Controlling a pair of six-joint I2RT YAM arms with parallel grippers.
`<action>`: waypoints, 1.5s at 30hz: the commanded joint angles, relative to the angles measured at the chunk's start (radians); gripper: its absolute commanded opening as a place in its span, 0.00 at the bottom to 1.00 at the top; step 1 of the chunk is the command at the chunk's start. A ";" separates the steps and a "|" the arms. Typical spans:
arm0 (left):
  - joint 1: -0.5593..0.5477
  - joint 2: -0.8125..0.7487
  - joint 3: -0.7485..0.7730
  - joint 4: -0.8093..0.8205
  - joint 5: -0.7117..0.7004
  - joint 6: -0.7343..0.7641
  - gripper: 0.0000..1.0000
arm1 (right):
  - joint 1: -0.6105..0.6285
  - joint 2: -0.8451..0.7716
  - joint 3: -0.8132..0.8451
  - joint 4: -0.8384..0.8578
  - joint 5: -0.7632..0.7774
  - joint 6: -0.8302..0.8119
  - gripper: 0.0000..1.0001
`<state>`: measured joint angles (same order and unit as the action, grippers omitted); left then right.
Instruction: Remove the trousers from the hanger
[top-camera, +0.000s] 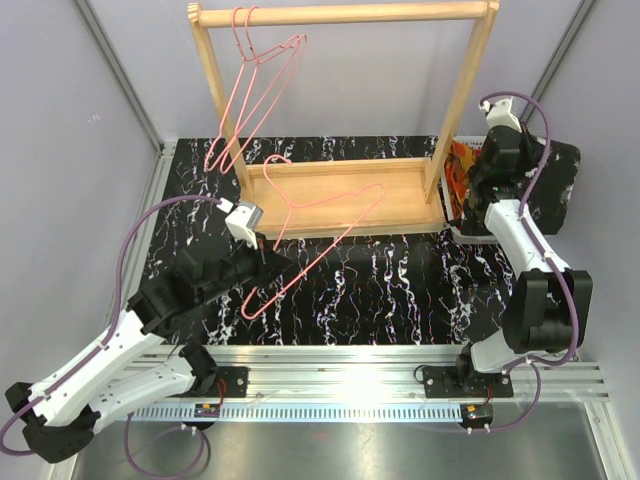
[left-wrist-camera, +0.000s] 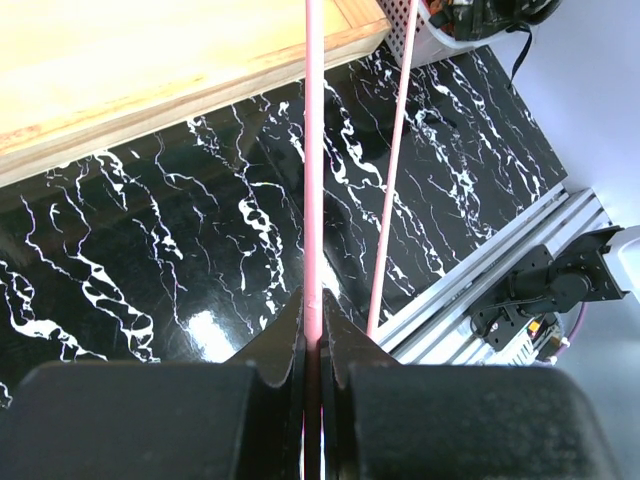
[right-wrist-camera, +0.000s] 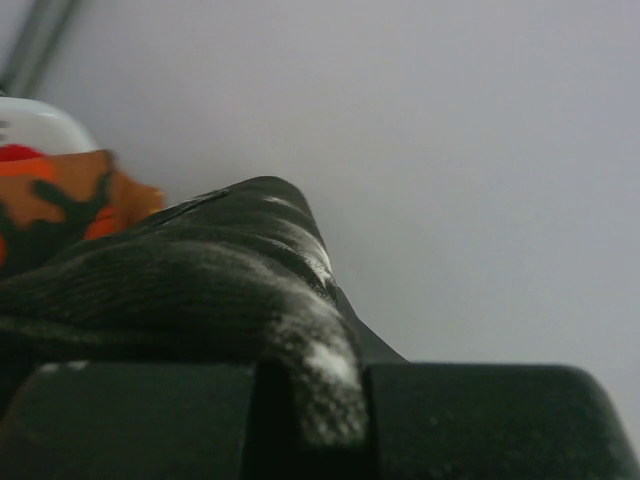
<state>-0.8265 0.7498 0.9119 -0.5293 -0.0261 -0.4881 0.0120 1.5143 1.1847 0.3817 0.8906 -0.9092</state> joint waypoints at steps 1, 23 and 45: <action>0.001 -0.001 0.002 0.060 0.031 0.000 0.00 | -0.003 -0.011 0.118 -0.268 -0.114 0.352 0.00; 0.001 0.025 0.054 0.002 -0.018 0.013 0.00 | -0.001 0.170 0.194 -0.504 -0.292 0.636 0.34; -0.008 0.098 0.185 -0.078 -0.075 0.003 0.00 | -0.218 -0.042 0.288 -0.804 -0.933 1.125 0.98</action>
<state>-0.8276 0.8410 1.0336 -0.6212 -0.0757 -0.4873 -0.2050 1.4536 1.4815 -0.4320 0.0608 0.1246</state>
